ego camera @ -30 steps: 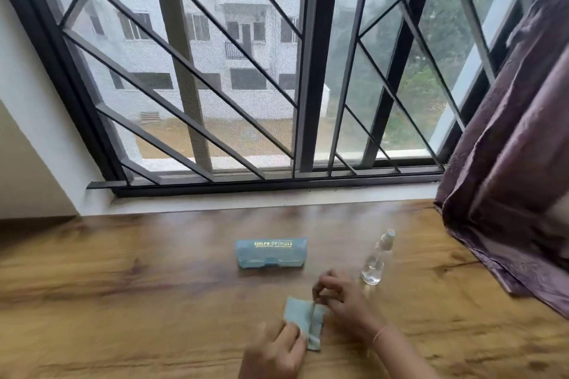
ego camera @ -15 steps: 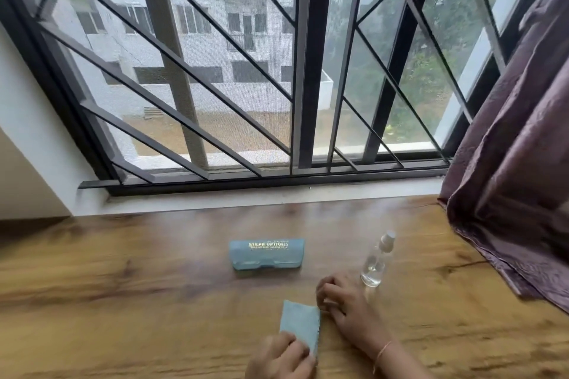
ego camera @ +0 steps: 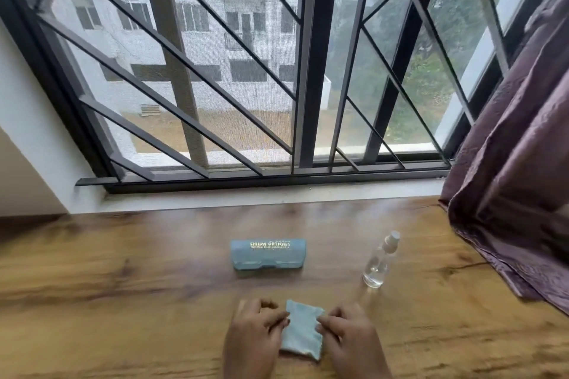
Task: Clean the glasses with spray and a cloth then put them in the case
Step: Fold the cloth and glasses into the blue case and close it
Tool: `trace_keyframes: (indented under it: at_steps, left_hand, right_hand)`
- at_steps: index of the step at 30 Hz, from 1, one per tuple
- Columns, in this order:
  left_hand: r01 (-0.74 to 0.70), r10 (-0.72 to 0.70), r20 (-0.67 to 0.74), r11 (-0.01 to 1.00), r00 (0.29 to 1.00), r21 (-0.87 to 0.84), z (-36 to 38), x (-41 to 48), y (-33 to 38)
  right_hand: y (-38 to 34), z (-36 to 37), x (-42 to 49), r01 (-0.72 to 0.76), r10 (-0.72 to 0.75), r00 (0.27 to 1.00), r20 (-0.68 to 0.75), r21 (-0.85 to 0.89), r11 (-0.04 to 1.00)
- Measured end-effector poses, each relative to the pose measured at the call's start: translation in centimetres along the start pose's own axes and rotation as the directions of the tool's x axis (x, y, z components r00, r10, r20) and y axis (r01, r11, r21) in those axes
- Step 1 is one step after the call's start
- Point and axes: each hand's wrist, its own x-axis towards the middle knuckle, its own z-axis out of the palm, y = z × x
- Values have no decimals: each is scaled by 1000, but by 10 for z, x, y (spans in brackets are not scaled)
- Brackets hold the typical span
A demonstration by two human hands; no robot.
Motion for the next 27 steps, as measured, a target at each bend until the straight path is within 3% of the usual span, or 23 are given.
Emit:
trace_keyframes:
  at_steps: [4,11,15,20,22,24,27]
  left_hand:
    - [35,-43,110,997,993,76,0,6,-7]
    - [-242,229,90,956,969,167,-8,3,-12]
    - [-439,440,48,867,897,236,-8,6,-14]
    - [-518,535,2,818,845,251,-8,12,-12]
    - [-502,514,-28,847,857,176,-11,14,-12]
    - [-435,435,-41,900,899,30,-18,16,-7]
    - [-131,149,38,943,988,-306,-34,16,7]
  right_hand:
    - [6,8,-3,27,-22,998,57,-98,995]
    - [8,9,-4,50,-48,999,23,-125,991]
    - [4,5,0,53,-44,997,58,-154,987]
    - [-2,-2,8,20,-14,999,44,-143,990]
    - [-10,-7,11,20,-16,998,58,-77,997]
    - [-21,-19,14,-71,64,994,93,76,995]
    - [-40,-39,20,-287,239,953,187,299,910]
